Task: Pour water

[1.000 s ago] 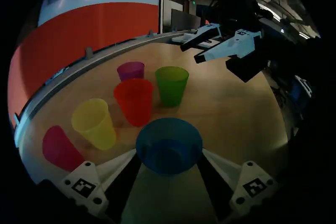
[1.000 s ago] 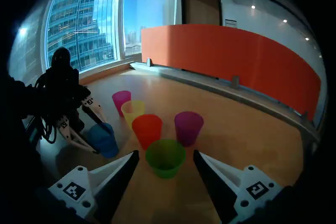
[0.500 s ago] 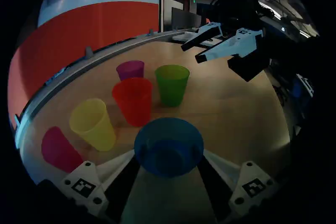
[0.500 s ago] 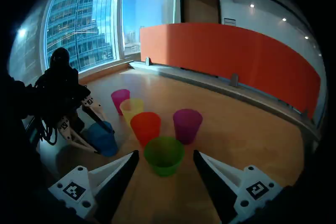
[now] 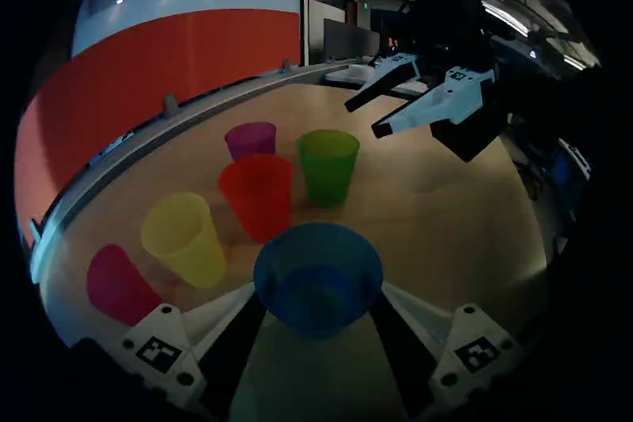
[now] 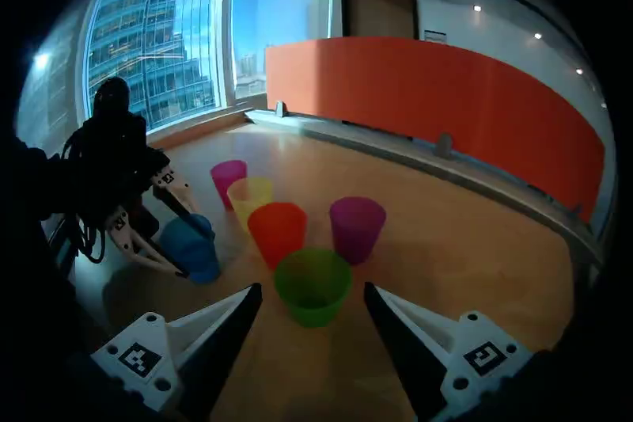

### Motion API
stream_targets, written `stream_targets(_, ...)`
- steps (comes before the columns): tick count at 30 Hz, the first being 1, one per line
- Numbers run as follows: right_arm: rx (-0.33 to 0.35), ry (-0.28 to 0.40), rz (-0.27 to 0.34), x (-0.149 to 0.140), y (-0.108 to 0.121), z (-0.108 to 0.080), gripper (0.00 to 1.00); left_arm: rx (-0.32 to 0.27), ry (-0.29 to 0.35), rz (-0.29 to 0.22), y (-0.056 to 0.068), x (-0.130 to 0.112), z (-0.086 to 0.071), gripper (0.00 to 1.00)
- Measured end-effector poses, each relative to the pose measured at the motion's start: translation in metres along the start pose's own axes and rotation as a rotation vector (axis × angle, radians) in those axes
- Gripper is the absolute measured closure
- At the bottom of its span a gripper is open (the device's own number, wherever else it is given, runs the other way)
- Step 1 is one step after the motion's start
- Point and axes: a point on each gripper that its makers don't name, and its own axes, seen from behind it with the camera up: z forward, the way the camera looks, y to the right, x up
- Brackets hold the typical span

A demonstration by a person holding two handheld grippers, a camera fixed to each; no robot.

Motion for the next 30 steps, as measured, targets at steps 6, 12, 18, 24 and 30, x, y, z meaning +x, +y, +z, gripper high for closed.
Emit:
stream_targets(6,0.001,-0.022,-0.005,-0.010,-0.001,0.007,0.00,0.018,0.024,-0.013,-0.009,0.007,-0.007,0.17)
stream_targets(12,0.001,-0.043,-0.006,-0.019,-0.001,0.015,0.00,0.040,0.059,-0.030,-0.020,0.017,-0.018,0.17)
stream_targets(18,-0.001,-0.063,-0.016,-0.027,-0.001,0.024,0.00,0.064,0.087,-0.042,-0.030,0.028,-0.029,0.17)
stream_targets(24,0.000,-0.076,-0.015,-0.031,-0.001,0.035,0.00,0.087,0.113,-0.045,-0.038,0.036,-0.039,0.17)
stream_targets(30,0.005,-0.077,-0.014,-0.030,-0.001,0.048,0.00,0.106,0.129,-0.046,-0.044,0.040,-0.048,0.17)
